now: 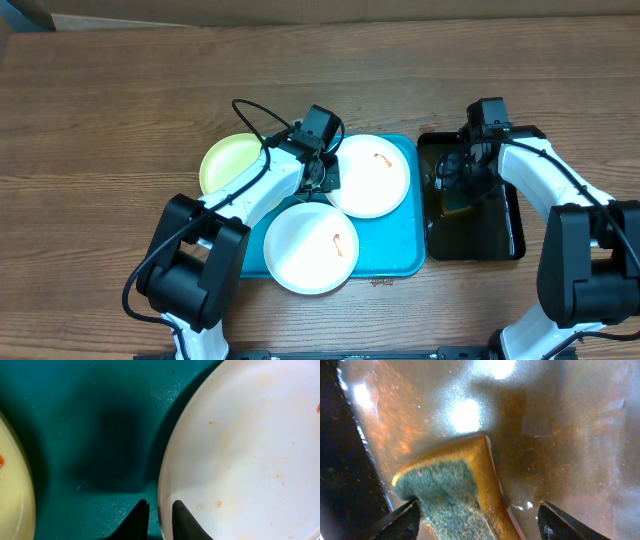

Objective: Clean dirty plates on tray and stack at the side
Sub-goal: 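Grasp the green-and-yellow sponge with the right gripper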

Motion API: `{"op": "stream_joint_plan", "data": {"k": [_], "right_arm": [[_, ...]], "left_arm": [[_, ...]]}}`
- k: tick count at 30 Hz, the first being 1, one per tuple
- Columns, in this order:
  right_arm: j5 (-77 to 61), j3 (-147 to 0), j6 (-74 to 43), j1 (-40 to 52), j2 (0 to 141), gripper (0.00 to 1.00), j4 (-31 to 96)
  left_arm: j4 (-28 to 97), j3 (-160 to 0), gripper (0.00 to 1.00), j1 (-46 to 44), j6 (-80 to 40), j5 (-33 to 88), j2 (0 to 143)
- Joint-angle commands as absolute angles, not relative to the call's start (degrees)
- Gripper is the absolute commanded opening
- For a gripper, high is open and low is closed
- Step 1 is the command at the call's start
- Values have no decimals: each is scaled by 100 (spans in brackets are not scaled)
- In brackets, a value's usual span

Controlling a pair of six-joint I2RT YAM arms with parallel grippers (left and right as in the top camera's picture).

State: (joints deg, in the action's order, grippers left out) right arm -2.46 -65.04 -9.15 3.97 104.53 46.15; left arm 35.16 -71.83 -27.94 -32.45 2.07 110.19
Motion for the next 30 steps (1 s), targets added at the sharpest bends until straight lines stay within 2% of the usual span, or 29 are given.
{"op": "stream_joint_plan", "data": {"k": [1, 6, 12, 23, 26, 28, 30], "right_arm": [[-158, -6842, -880, 408, 10447, 77, 4877], [-158, -7391, -880, 408, 10447, 78, 5402], [-309, -7253, -880, 416, 10451, 79, 5395], [-307, -6359, -878, 423, 10460, 79, 4340], [-211, -6171, -880, 421, 10460, 70, 4047], [19, -6152, -884, 408, 10460, 53, 3983], [242, -6158, -965, 379, 10460, 50, 3957]], "left_arm": [[3533, -7290, 19, -2821, -3127, 148, 11048], [3531, -7290, 19, -2821, -3127, 148, 11050], [3531, -7290, 19, -2821, -3127, 148, 11050], [3531, -7290, 19, -2821, -3127, 148, 11048], [3531, -7290, 19, -2821, -3127, 148, 11050], [3531, -7290, 19, -2821, -3127, 148, 11050], [3531, -7290, 19, -2821, -3127, 148, 11048]]}}
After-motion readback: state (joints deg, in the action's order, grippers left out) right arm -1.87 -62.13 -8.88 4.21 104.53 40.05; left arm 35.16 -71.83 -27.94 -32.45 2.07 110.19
